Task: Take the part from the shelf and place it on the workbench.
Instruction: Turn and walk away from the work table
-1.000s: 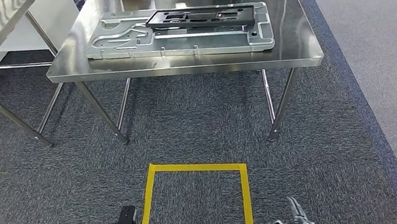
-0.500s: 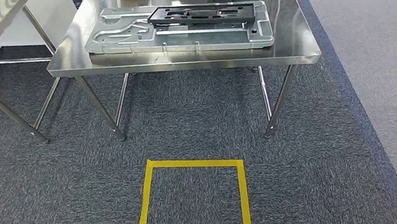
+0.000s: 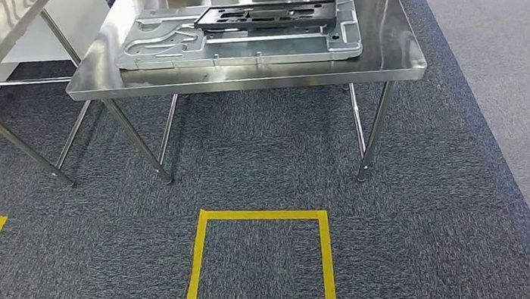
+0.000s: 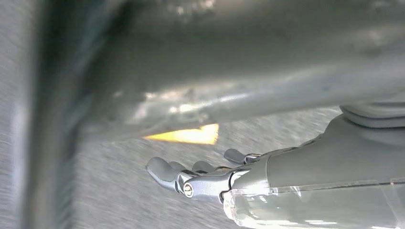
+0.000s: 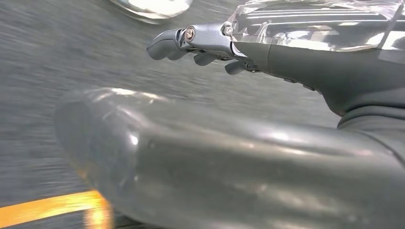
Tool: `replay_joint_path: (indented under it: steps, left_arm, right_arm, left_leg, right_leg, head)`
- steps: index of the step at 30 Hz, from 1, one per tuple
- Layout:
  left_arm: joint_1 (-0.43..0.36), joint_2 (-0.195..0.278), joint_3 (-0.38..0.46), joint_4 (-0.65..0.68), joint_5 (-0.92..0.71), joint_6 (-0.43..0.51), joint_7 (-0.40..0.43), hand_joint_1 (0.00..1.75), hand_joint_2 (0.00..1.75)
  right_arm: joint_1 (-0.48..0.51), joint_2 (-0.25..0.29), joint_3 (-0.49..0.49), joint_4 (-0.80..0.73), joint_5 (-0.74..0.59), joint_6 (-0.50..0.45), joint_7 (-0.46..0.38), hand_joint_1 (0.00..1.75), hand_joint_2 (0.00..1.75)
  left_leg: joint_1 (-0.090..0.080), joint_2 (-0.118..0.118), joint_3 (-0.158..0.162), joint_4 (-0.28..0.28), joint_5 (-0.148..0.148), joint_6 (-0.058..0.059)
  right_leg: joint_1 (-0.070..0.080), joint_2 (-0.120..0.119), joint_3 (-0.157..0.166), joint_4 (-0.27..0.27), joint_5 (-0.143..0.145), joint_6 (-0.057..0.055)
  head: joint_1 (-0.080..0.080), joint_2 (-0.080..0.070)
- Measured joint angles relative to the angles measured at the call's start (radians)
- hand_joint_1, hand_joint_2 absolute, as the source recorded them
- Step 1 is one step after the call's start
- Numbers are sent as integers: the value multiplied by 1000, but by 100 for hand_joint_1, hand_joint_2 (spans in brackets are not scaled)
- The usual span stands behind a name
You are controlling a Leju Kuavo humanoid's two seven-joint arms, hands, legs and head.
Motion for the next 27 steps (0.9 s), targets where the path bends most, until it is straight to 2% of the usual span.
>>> replay_joint_path:
  steps: [1, 2, 3, 4, 5, 6, 8, 10, 12, 13, 14, 16, 17, 18, 19, 20, 21, 22, 24, 25, 27]
  left_arm:
    - [-16, 10, 19, 59, -13, 26, -7, 0, 0]
    - [-26, 18, 35, 109, -28, 47, -7, 0, 0]
    - [-32, 25, 48, 155, -44, 68, -3, 0, 0]
    - [-35, 30, 58, 193, -60, 88, 3, 0, 0]
    - [-37, 33, 66, 225, -75, 107, 10, 0, 0]
    - [-40, 35, 73, 250, -88, 122, 16, 0, 0]
    - [-54, 37, 82, 286, -107, 140, 20, 0, 0]
    - [-69, 41, 90, 313, -125, 146, 14, 0, 0]
    - [-80, 50, 97, 342, -148, 148, -1, 0, 0]
    - [-86, 55, 101, 357, -161, 148, -9, 0, 0]
    - [-94, 59, 105, 371, -172, 148, -17, 0, 0]
    - [-112, 65, 110, 393, -189, 148, -32, 0, 0]
    - [-119, 67, 112, 401, -195, 148, -41, 0, 0]
    - [-124, 69, 113, 410, -202, 148, -52, 0, 0]
    - [-127, 72, 114, 418, -208, 149, -64, 0, 0]
    - [-129, 75, 116, 427, -214, 150, -76, 0, 0]
    - [-132, 79, 118, 436, -219, 151, -89, 0, 0]
    - [-138, 84, 120, 445, -224, 152, -100, 0, 0]
    - [-152, 99, 127, 461, -229, 155, -116, 0, 0]
    - [-157, 108, 132, 470, -230, 155, -117, 0, 0]
    - [-159, 127, 141, 488, -231, 147, -104, 0, 0]
  right_arm:
    - [-2, 0, -2, 10, 12, -6, 45, 0, 0]
    - [-2, 1, -3, 20, 19, -10, 81, 0, 0]
    - [-2, 2, -5, 27, 24, -12, 106, 0, 0]
    - [-2, 5, -6, 34, 28, -14, 125, 0, 0]
    - [-1, 7, -8, 39, 30, -15, 138, 0, 0]
    - [-1, 11, -9, 43, 32, -15, 147, 0, 0]
    - [-1, 19, -10, 50, 36, -10, 153, 0, 0]
    - [-3, 23, -12, 54, 44, 0, 152, 0, 0]
    - [-9, 23, -14, 56, 56, 9, 147, 0, 0]
    - [-11, 22, -14, 56, 61, 13, 143, 0, 0]
    - [-12, 21, -14, 56, 66, 16, 139, 0, 0]
    - [-10, 17, -14, 57, 75, 21, 131, 0, 0]
    - [-10, 16, -14, 57, 79, 23, 124, 0, 0]
    - [-9, 14, -14, 57, 85, 24, 115, 0, 0]
    - [-8, 12, -14, 57, 91, 26, 103, 0, 0]
    - [-8, 10, -14, 57, 98, 28, 89, 0, 0]
    - [-7, 7, -14, 57, 105, 31, 75, 0, 0]
    - [-5, 5, -14, 57, 112, 35, 59, 0, 0]
    - [-3, 1, -14, 57, 125, 41, 28, 0, 0]
    - [-2, 0, -13, 57, 132, 44, 21, 0, 0]
    - [-3, -1, -11, 58, 146, 50, 32, 0, 0]
  left_leg:
    - [0, 0, -25, 65, -34, -3]
    - [0, 0, -43, 115, -55, -3]
    - [0, 0, -47, 134, -57, -1]
    - [-2, 1, -34, 117, -41, 5]
    - [-5, 6, -3, 63, -10, 14]
    - [-10, 18, 34, -6, 22, 25]
    - [-22, 53, 86, -117, 58, 47]
    - [-31, 63, 92, -147, 63, 57]
    - [-29, 44, 94, -163, 79, 62]
    - [-26, 36, 98, -173, 88, 65]
    - [-21, 26, 98, -182, 99, 68]
    - [-17, 7, 89, -188, 112, 71]
    - [-17, -4, 82, -187, 116, 72]
    - [-17, -15, 77, -185, 119, 71]
    - [-16, -25, 73, -182, 120, 69]
    - [-14, -36, 70, -176, 120, 66]
    - [-12, -47, 66, -169, 119, 63]
    - [-11, -58, 59, -159, 116, 58]
    - [-10, -77, 42, -137, 111, 44]
    - [-9, -86, 34, -131, 111, 36]
    - [-5, -99, 26, -129, 113, 23]
  right_leg:
    - [2, -2, -4, 1, 2, -3]
    - [6, -4, -6, 1, 3, -5]
    - [9, -8, -8, 1, 4, -6]
    - [13, -13, -8, 2, 4, -7]
    - [18, -20, -7, 2, 4, -7]
    - [22, -27, -5, 1, 4, -7]
    - [25, -48, -4, 0, 6, -4]
    - [22, -70, -3, -2, 9, 3]
    - [20, -82, 2, -5, 11, 12]
    - [19, -70, 1, 0, 5, 18]
    - [17, -48, -9, 24, -15, 24]
    - [10, 1, -59, 133, -85, 34]
    - [8, 13, -90, 200, -118, 39]
    - [5, 16, -109, 245, -133, 43]
    - [2, 17, -112, 257, -127, 46]
    - [-1, 19, -96, 231, -103, 50]
    - [-5, 27, -64, 174, -68, 52]
    - [-9, 48, -30, 108, -42, 54]
    - [-12, 81, 11, 23, -19, 48]
    - [-10, 89, 15, 11, -21, 42]
    - [-7, 69, 15, 7, -18, 26]
  head:
    - [0, 0]
    - [0, 0]
    - [0, 0]
    - [0, 0]
    - [0, 0]
    - [0, 0]
    - [0, 0]
    - [0, 0]
    - [0, 0]
    - [0, 0]
    - [0, 0]
    - [0, 0]
    - [0, 0]
    - [0, 0]
    - [0, 0]
    - [0, 0]
    - [0, 0]
    - [0, 0]
    - [0, 0]
    - [0, 0]
    - [0, 0]
